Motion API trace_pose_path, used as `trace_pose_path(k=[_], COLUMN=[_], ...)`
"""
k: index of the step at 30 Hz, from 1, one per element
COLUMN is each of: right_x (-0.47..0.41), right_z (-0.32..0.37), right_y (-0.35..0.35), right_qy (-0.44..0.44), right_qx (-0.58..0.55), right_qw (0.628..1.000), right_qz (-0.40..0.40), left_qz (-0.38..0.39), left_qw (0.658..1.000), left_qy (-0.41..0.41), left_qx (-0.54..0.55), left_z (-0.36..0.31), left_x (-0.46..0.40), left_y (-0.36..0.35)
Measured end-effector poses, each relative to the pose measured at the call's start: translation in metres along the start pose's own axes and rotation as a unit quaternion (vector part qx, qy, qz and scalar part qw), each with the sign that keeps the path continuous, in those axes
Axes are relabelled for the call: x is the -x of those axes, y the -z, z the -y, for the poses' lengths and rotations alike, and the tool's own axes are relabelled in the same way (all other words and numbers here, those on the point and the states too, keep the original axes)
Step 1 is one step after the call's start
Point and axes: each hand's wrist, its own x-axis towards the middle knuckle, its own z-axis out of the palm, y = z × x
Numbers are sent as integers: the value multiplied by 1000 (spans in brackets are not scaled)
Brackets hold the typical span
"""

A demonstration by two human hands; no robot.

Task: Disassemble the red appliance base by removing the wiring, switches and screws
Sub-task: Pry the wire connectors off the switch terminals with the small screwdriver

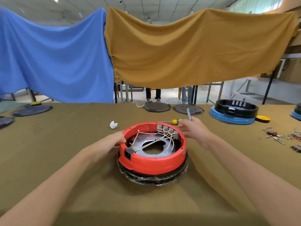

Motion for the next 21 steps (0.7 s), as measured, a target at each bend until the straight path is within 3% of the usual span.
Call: trace_pose_path(k=[2, 6, 10, 14, 21], right_x=[-5, -7, 0, 8, 36], right_z=[-2, -9, -18, -17, -17], right_y=[-3, -3, 1, 0, 1], right_qy=[1, -12, -7, 1, -36], right_qx=[4, -21, -17, 8, 4], right_qw=[1000, 999, 997, 998, 999], right_qz=[17, 45, 78, 62, -6], left_qz=[-13, -126, -176, -218, -170], left_qw=[999, 976, 969, 966, 978], left_qy=[-26, -44, -48, 9, -8], left_qx=[21, 172, 165, 140, 124], left_z=[4, 16, 15, 2, 0], left_x=[-9, -17, 7, 51, 62], left_y=[-1, -23, -33, -54, -73])
